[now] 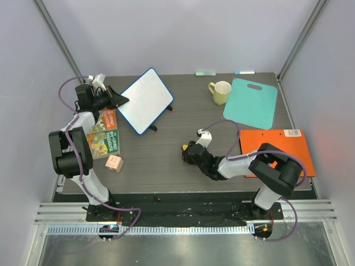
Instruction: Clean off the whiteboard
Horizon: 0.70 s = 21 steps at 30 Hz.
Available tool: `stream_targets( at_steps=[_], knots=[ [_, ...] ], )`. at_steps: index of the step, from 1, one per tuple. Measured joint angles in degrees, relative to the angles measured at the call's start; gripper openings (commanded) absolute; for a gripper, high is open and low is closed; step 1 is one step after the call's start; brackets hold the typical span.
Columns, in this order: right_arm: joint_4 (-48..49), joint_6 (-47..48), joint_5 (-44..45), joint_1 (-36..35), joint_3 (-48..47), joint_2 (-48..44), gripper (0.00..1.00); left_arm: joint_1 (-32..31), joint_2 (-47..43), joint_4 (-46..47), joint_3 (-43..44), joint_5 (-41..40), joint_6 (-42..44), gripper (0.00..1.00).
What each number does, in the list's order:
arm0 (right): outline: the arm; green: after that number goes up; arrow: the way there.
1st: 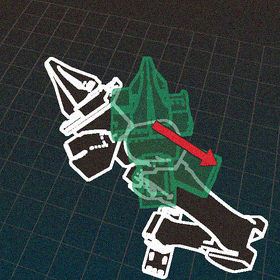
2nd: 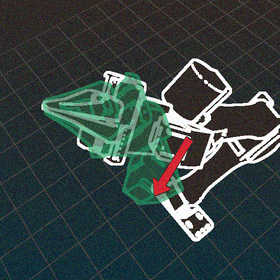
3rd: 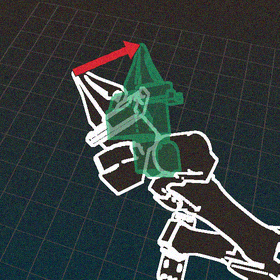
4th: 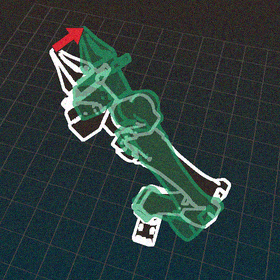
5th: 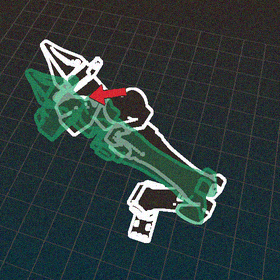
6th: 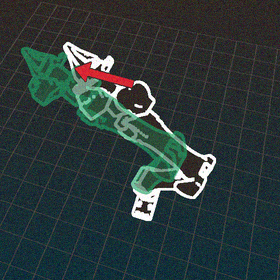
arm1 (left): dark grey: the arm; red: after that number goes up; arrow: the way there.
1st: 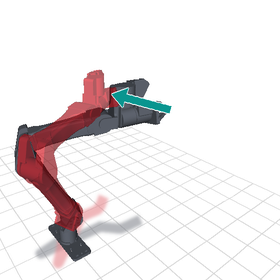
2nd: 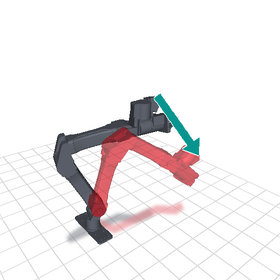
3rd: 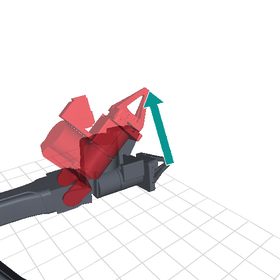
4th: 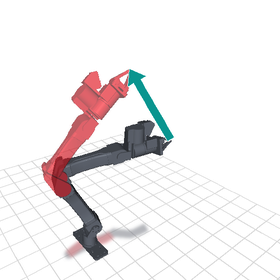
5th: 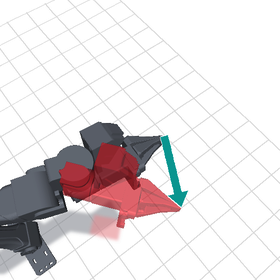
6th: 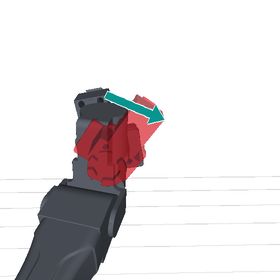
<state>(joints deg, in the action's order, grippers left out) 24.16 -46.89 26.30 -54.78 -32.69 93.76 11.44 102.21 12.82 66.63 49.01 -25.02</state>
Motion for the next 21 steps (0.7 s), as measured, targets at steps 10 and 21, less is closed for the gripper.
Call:
stream_targets(
  at_steps=[10,21],
  knots=[
    [0.0,-0.2,0.2,-0.1,0.0,0.0,0.04,0.0,-1.4,-7.9,-3.1,-4.2,7.8,0.65],
    [0.1,-0.7,0.3,-0.3,1.1,-1.0,0.47,-0.1,-8.4,-12.4,-5.0,-13.1,13.4,0.93]
  ],
)
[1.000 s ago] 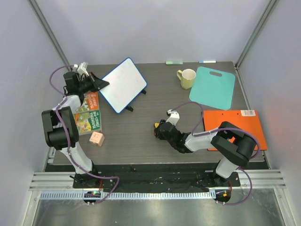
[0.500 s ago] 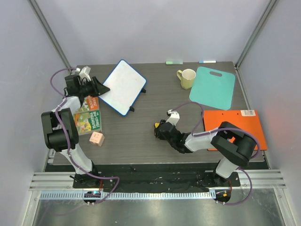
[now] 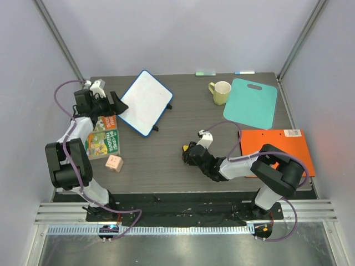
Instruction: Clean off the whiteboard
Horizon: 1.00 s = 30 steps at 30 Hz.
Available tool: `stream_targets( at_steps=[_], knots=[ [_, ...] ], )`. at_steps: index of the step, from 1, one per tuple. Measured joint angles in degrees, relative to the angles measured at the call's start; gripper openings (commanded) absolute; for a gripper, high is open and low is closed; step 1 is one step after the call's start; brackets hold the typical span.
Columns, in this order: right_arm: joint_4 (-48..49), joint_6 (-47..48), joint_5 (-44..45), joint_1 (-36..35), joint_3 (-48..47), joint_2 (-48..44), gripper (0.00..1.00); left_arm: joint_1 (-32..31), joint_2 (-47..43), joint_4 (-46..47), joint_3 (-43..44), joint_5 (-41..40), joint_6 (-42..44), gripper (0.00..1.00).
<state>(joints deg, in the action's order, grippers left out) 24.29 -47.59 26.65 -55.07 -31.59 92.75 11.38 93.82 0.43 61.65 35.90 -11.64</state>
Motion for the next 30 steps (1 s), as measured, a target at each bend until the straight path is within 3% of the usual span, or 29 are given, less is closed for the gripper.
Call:
stream_targets(
  at_steps=[5,11,21,27,30],
  knots=[
    [0.9,0.1,-0.4,-0.4,1.5,-1.7,0.71,0.1,-3.8,-1.9,-0.2,-6.3,1.0,1.0],
    [0.4,1.0,0.0,-1.0,3.0,-4.7,0.97,0.8,-8.0,-8.7,2.0,-14.8,2.1,1.0],
    [-15.8,7.5,7.9,-1.2,-1.7,-8.3,1.0,1.7,-16.9,-25.9,8.1,-19.7,6.2,1.0],
    [-19.4,14.0,12.3,0.0,-4.4,-20.7,1.0,1.7,-22.3,-33.6,6.1,-15.9,9.9,1.0],
    [-19.5,17.4,12.3,4.2,-4.6,-26.8,1.0,1.7,-26.1,-35.6,3.0,-11.0,11.3,1.0]
  ],
)
